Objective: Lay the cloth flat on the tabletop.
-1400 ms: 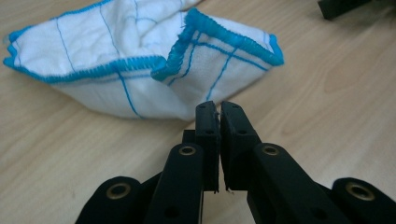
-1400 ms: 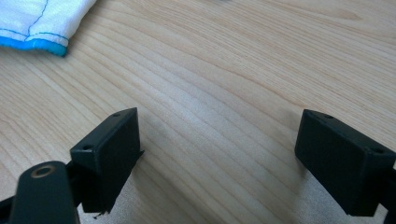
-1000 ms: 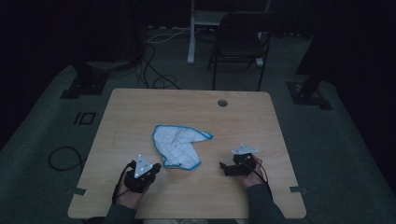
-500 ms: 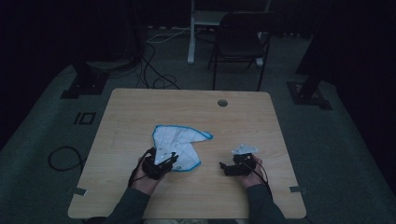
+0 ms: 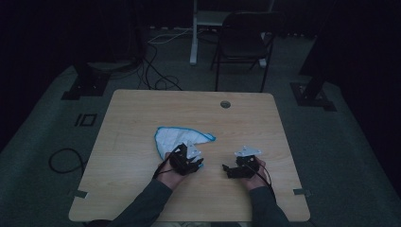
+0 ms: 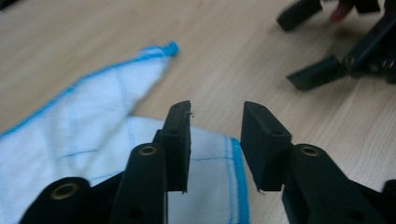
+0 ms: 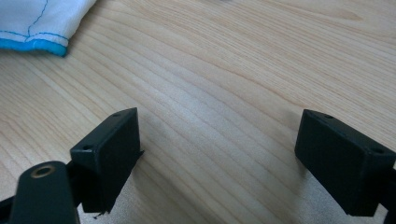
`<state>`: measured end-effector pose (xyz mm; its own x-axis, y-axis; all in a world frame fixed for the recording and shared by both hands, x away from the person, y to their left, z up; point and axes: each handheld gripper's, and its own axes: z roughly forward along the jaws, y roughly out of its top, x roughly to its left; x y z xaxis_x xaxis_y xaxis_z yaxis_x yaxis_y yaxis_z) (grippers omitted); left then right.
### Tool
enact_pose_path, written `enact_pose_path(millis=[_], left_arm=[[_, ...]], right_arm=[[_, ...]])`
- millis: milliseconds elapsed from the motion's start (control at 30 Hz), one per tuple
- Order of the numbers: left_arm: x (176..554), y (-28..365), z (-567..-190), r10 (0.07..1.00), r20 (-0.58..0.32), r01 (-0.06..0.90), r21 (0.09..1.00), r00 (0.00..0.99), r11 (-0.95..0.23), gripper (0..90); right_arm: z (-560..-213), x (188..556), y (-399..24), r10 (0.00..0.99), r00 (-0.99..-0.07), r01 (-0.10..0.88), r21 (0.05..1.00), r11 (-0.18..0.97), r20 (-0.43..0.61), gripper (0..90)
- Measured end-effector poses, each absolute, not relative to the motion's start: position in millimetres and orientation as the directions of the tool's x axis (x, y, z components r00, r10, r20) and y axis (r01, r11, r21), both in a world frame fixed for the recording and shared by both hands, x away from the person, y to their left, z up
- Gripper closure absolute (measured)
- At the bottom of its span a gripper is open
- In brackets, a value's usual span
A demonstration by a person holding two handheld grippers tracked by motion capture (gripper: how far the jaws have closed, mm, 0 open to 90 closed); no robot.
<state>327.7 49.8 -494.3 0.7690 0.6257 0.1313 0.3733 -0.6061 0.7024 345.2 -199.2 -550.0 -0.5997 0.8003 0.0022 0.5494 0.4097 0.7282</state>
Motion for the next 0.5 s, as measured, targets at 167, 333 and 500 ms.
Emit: enact_pose_path(millis=[167, 333, 500], left_arm=[[326.4, 39.1, -513.5, 0.613, 0.171, 0.365, 0.671, 0.771, -0.646, 58.4], [330.4, 40.5, -529.6, 0.638, 0.189, 0.399, 0.64, 0.746, -0.656, 58.3], [330.1, 41.6, -532.0, 0.637, 0.199, 0.398, 0.634, 0.745, -0.663, 66.8]], right_arm=[[-550.0, 345.2, -199.2, 0.8, -0.6, 0.549, 0.728, 0.41, 0.002, 14.1], [-550.0, 345.2, -199.3, 0.8, -0.6, 0.549, 0.728, 0.411, 0.001, 14.2], [-550.0, 345.2, -199.2, 0.8, -0.6, 0.549, 0.728, 0.411, 0.001, 14.1]])
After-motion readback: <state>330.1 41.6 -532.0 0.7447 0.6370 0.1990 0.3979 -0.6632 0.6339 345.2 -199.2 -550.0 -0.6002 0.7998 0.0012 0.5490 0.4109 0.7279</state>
